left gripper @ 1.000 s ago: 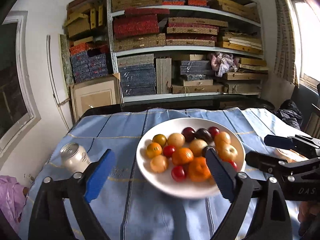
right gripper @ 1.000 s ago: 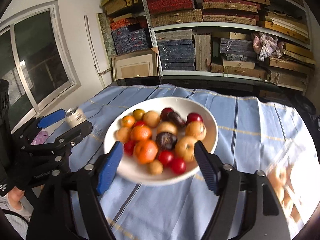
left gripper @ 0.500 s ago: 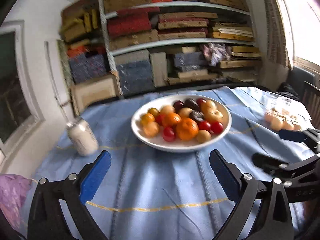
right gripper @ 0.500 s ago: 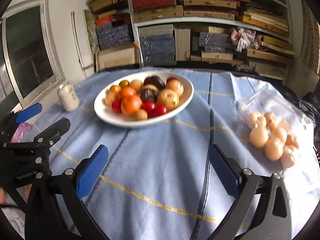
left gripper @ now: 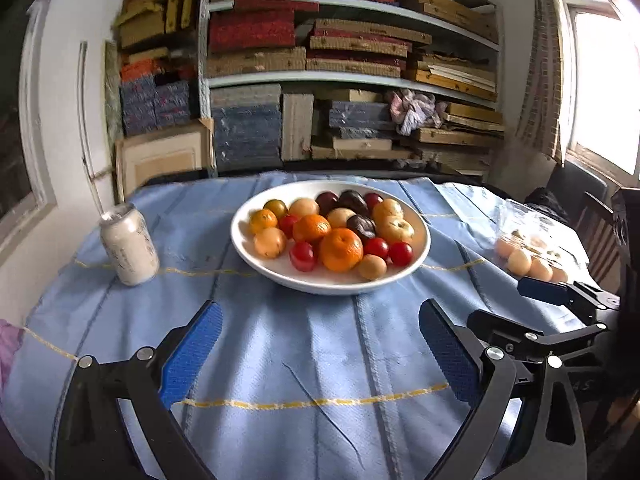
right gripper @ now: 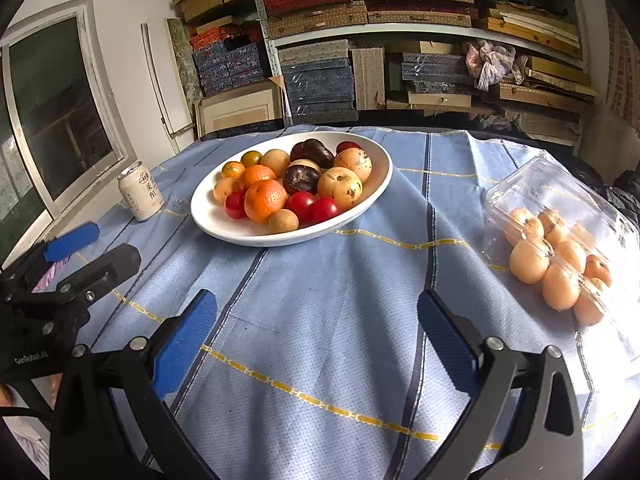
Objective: Organize fruits
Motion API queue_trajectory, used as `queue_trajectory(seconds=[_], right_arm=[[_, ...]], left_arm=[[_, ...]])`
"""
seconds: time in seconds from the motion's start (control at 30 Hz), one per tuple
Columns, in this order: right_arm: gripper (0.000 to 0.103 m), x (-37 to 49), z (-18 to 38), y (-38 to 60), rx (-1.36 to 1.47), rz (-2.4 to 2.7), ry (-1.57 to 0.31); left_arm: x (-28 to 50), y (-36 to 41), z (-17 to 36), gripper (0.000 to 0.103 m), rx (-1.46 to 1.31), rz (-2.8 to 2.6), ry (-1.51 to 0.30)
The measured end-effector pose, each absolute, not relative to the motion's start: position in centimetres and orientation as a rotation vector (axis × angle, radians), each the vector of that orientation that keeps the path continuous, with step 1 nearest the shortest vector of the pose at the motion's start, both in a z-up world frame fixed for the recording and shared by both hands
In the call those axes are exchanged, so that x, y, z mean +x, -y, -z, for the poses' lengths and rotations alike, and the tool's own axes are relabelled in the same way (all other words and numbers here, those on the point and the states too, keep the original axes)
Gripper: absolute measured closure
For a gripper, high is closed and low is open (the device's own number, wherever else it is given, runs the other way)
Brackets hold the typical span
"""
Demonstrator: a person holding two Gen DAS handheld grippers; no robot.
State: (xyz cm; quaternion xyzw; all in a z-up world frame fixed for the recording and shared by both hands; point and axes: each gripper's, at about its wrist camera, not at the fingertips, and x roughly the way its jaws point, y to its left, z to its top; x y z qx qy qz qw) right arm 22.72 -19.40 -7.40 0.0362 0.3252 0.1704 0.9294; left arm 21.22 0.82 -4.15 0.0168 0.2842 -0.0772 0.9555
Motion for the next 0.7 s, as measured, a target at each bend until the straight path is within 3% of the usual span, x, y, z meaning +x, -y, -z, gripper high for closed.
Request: queue_trajectory(seconds=[0.3,0.7], right_arm=[[0.005,22.69,7.2,19.9,0.083,-0.343,-0.66],[0.005,22.92,7.11,20.12,0.087,-0.338,-0.659]], left_arm=[[20.63,-0.13,3.97,0.004,0.11,0.098,-0.508],[21.04,-0.66,4.4,0.004,0.099,0.065,-0.55]])
